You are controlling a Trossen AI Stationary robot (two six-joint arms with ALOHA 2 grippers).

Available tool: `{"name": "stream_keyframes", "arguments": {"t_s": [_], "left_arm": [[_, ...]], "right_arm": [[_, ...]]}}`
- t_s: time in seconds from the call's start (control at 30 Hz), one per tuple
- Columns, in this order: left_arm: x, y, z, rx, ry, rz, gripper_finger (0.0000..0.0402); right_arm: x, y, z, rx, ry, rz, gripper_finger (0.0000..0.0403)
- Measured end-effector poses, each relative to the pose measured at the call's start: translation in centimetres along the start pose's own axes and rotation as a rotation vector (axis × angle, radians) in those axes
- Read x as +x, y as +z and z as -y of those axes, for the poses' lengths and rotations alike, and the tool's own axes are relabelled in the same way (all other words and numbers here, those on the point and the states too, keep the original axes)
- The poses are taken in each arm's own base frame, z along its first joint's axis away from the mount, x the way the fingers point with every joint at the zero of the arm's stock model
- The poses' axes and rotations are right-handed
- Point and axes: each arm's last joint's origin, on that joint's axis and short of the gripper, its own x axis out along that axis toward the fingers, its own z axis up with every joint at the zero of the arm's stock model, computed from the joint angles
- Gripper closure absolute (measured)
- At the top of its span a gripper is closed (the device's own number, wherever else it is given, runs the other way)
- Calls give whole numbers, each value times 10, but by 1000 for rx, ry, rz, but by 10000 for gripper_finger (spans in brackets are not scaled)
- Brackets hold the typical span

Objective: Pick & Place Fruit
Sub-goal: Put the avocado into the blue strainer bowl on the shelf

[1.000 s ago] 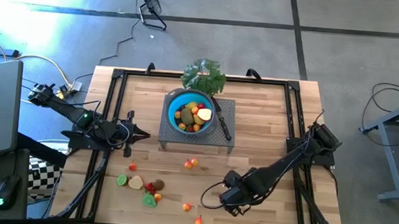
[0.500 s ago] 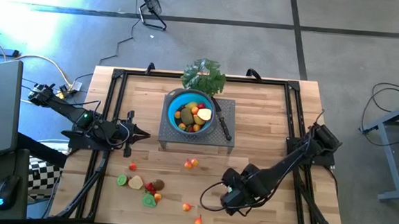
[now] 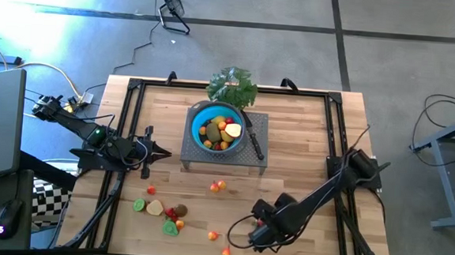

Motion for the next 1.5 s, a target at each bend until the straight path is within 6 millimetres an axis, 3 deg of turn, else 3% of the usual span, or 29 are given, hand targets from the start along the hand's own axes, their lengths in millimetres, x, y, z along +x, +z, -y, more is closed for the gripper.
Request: {"name": "stream_keyframes", "arguments": {"t_s": [0.4, 0.93, 1.5], "left_arm": [[0, 0, 0, 0, 0, 0, 380], [0, 0, 0, 0, 0, -1, 380], [0, 0, 0, 0, 0, -1, 380]], "right_arm": [[25, -2, -8, -161, -45, -54, 70], [63, -9, 4, -214, -28, -110, 70], [65, -8, 4, -216, -19, -71, 73]]}}
